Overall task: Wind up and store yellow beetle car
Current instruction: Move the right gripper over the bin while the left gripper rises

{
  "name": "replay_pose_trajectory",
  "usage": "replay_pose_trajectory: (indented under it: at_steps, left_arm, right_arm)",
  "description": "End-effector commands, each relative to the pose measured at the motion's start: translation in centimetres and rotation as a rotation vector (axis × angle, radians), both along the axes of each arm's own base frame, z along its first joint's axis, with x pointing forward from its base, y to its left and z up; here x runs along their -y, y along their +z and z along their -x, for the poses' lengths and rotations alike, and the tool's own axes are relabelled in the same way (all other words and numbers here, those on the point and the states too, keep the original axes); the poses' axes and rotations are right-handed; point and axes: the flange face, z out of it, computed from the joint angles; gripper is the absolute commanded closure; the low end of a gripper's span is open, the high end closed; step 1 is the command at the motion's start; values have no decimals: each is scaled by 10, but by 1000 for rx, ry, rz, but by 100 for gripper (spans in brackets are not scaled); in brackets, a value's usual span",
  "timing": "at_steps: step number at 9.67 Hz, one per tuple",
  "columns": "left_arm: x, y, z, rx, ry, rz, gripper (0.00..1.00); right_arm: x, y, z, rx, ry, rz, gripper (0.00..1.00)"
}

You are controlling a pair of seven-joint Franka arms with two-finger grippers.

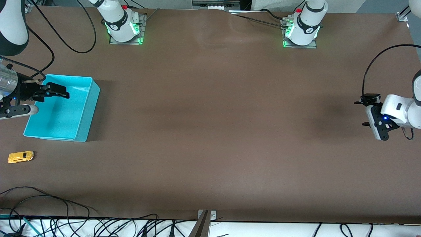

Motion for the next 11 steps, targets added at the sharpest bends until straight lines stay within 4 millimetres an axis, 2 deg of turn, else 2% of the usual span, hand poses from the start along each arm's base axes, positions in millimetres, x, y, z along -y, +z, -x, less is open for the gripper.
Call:
replay_pose_trajectory:
  at_steps: [1,3,4,5,7,8,9,11]
  left_arm:
    - [40,23,6,-30,111,-31,0]
    - [85,34,7,-31,185,-69,0]
    - [96,35,9,-47,197,-78,0]
    - [107,38,12,-55,235,-96,0]
    - [144,42,16,-65,310,-135,0]
    - [152,43,18,-70,340,-147,0]
    - [155,43,18,-75,378,-163,0]
    - [168,42,20,-81,419,-188,0]
  right_arm:
    - [-1,0,3,4,10,16,0]
    - [-1,-12,5,-24,7,27,0]
    - [-5,-19,-1,-23,13,33,0]
    - [-28,-24,-6,-3,51,45,0]
    - [-61,-30,-16,46,105,90,0]
    - [-61,-32,-17,51,115,90,0]
    - [-48,-36,-21,49,131,108,0]
    - [5,-44,-21,16,227,98,0]
